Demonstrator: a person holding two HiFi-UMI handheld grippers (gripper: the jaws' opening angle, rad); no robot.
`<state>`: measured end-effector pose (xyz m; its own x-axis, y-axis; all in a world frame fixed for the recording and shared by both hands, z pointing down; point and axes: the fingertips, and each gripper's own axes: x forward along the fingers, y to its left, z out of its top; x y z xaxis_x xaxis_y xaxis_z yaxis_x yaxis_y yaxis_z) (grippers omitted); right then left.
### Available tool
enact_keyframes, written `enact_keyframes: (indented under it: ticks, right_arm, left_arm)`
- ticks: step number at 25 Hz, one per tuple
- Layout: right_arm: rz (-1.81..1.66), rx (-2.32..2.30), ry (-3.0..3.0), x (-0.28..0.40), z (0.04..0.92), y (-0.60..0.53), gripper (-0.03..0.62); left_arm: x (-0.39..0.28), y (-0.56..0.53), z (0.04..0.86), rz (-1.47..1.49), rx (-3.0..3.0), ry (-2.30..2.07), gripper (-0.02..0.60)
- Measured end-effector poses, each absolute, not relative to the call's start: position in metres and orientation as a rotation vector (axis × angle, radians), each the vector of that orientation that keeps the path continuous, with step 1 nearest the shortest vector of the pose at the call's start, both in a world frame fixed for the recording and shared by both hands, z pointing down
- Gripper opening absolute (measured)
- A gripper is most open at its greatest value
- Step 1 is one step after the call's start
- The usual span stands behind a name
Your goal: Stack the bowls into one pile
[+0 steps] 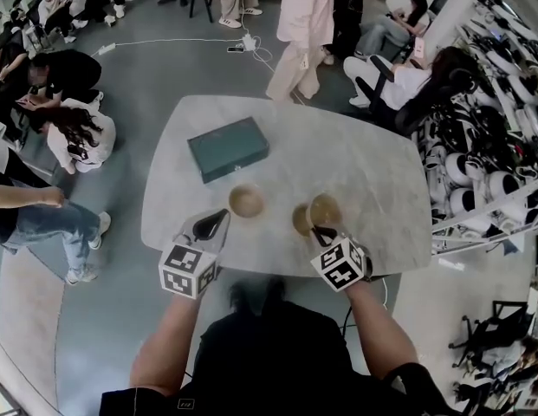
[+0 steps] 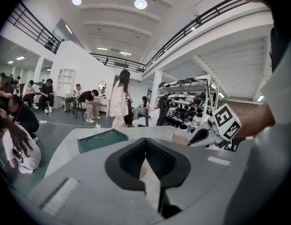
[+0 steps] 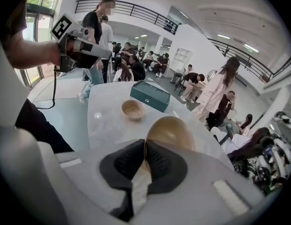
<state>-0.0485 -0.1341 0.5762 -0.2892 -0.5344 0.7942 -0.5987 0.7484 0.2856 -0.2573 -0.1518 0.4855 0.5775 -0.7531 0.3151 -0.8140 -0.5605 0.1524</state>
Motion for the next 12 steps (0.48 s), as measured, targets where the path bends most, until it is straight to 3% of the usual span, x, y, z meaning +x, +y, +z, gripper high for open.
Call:
enact_keyframes:
  ticks: [12]
  right_arm:
    - [0.048, 0.695, -1.912, -0.048, 0.627, -0.146, 0.017]
  left_arm:
    - [-0.238, -0.178, 0.500, 0.331, 2.512, -1.286, 0.011]
